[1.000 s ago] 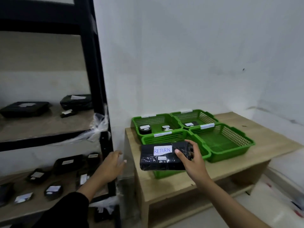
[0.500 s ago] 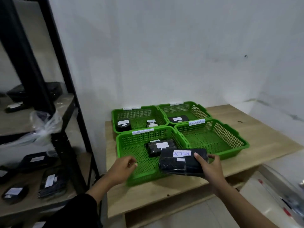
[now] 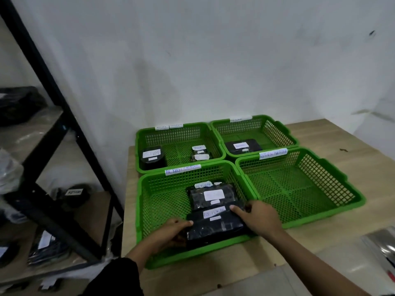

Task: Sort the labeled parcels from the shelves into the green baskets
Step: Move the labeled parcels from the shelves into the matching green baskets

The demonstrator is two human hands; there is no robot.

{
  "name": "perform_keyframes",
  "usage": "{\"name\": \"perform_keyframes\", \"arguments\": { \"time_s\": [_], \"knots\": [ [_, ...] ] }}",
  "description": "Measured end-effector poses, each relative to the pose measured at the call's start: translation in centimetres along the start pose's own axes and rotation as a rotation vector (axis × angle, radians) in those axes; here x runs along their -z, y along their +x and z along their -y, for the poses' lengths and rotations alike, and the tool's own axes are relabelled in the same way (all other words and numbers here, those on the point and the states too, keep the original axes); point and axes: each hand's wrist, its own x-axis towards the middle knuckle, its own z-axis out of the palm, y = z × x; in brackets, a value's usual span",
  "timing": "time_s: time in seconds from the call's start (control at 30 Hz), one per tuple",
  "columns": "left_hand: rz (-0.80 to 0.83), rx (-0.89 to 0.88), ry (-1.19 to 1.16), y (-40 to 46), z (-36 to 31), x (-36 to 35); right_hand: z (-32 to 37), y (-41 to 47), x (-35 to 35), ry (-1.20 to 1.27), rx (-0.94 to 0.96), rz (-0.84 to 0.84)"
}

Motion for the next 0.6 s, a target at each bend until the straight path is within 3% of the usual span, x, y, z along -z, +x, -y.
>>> {"name": "perform_keyframes", "arguments": {
  "time_s": [0.1, 0.27, 0.43, 0.6],
  "knots": [
    [-0.001, 0.041, 0.016, 0.1, 0.5, 0.7, 0.3, 1.2, -0.6, -0.188, 0.15, 0.047],
    [-0.07, 0.059, 0.05, 0.4, 0.7, 0.4, -0.3, 2.5, -0.7, -0.224, 0.301, 0.141],
    [-0.163, 0.042, 0.118, 1.0, 0.5, -0.9, -1.3, 3.3, 0.9, -0.116, 0.489, -0.012],
    [-0.2, 0.044, 0.165, 1.6, -0.6, -2.7, -2.3, 4.8, 1.7, 0.087, 0.468, -0.163]
  ]
}}
